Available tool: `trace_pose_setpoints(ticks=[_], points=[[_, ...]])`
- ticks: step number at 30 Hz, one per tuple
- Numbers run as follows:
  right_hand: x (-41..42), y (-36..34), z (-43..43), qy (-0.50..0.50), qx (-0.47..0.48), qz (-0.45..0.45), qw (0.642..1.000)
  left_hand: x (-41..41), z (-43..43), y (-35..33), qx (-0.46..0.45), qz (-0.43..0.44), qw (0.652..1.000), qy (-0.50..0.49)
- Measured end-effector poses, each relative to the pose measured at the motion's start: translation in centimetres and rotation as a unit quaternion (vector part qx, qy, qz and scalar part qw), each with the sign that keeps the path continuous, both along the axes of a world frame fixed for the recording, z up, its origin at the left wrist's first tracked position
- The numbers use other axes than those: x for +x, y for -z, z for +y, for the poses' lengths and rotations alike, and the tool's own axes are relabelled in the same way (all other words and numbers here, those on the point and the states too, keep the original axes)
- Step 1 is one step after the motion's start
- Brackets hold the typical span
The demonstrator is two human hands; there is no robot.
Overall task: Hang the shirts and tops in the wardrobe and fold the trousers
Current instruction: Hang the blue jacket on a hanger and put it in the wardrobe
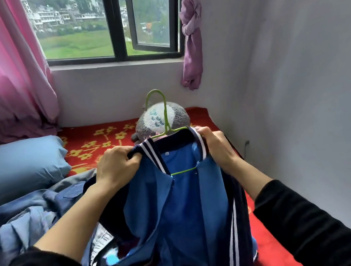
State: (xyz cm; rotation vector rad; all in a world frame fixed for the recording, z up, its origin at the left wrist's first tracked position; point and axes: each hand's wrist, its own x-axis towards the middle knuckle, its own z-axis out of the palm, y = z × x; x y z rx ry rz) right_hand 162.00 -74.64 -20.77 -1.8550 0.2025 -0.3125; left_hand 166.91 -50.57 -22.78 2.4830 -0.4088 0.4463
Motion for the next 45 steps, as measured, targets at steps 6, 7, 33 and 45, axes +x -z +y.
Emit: trace_pose_setpoints(ticks=[6, 7, 33, 45], points=[[0.1, -4.5, -0.9, 0.135, -0.342, -0.163, 0.916, -0.7, 2.8, -6.9, -0.113, -0.086, 0.989, 0.033], [0.3, -5.4, -0.8, 0.121, -0.381, -0.173, 0.900, -1.2, 3.1, -8.1, -0.116, -0.097, 0.988, 0.039], [-10.5, -18.6, 13.2, -0.176, -0.170, -0.349, 0.904, -29.2, 13.4, -18.6, -0.025, -0.160, 0.975, -0.151], [-23.2, -15.7, 28.4, -0.212, -0.219, -0.406, 0.861, -45.6, 21.0, -18.5, 0.048, -0.268, 0.852, -0.447]])
